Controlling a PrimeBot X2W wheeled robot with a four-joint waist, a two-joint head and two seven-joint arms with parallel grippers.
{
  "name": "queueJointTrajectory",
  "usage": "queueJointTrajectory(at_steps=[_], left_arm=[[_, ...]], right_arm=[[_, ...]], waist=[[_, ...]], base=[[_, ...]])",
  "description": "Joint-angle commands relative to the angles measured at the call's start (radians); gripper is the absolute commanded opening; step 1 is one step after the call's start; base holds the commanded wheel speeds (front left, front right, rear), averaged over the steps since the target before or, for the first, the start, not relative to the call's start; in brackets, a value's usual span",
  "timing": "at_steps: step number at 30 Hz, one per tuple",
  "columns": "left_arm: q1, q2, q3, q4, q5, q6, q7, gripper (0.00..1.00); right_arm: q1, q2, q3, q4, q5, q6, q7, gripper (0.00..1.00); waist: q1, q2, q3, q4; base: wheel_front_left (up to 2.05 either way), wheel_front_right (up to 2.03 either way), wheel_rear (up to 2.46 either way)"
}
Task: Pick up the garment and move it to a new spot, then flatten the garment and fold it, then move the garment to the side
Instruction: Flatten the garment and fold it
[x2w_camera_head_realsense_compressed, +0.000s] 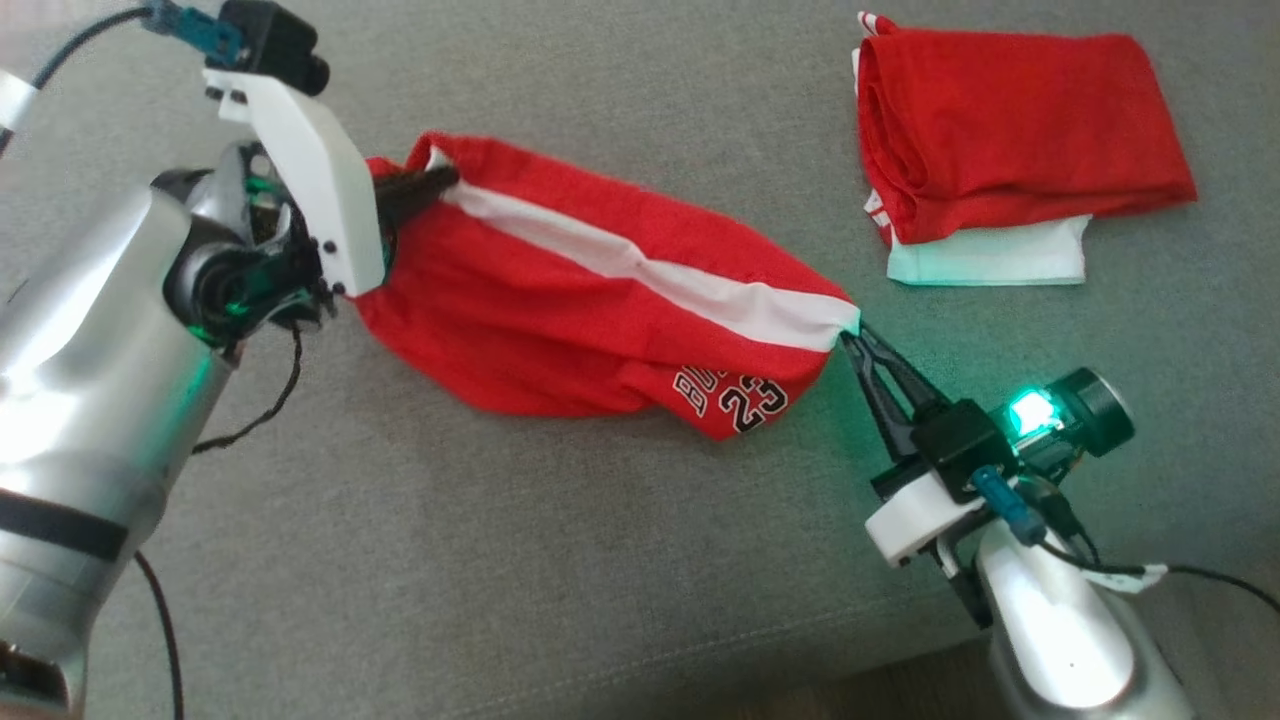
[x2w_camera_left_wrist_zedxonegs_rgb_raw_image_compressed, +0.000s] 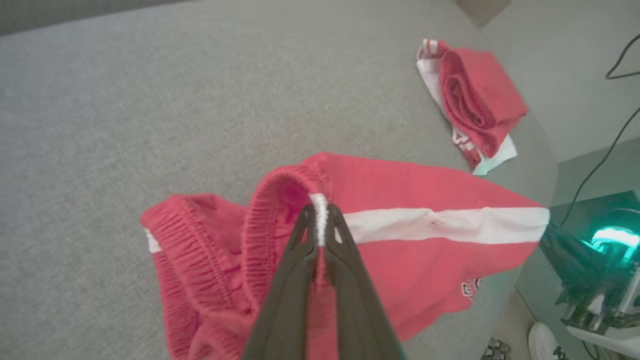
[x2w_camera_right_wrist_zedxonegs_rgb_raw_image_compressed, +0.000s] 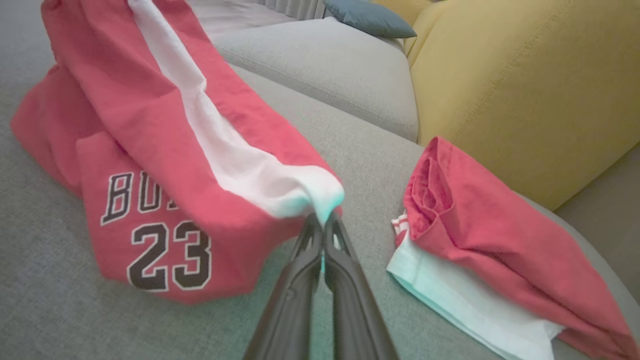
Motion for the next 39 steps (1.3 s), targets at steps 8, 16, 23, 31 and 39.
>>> queueJointTrajectory(at_steps=[8, 16, 23, 31, 39], left_arm=[[-0.146, 0.044, 0.003, -0.089, 0.023, 0.0, -0.235, 0.0], [-0.175, 0.03, 0.003, -0.112, 0.031, 0.0, -0.484, 0.0], [-0.112, 0.028, 0.042, -0.107, 0.011, 0.0, -0.639, 0.0], [0.012, 0.088, 0.057, -0.279, -0.007, 0.049, -0.672, 0.0], [0.055, 0.19, 0.068, -0.496, 0.009, 0.162, -0.612, 0.0]], right_arm=[[-0.178, -0.073, -0.037, -0.08, 0.081, -0.001, 0.006, 0.0], [-0.354, -0.193, 0.004, -0.113, 0.256, -0.001, 0.1, 0.0], [-0.374, -0.249, 0.028, -0.101, 0.351, -0.001, 0.176, 0.0], [-0.233, -0.262, 0.009, -0.227, 0.438, -0.001, 0.266, 0.0], [-0.16, -0.25, -0.019, -0.423, 0.442, -0.001, 0.398, 0.0]], waist=[[0.0, 0.0, -0.096, 0.081], [0.0, 0.0, -0.204, 0.156], [0.0, 0.0, -0.291, 0.203], [0.0, 0.0, -0.334, 0.236], [0.0, 0.0, -0.309, 0.241]], base=[[0.0, 0.0, 0.0], [0.0, 0.0, 0.0], [0.0, 0.0, 0.0], [0.0, 0.0, 0.0], [0.0, 0.0, 0.0]])
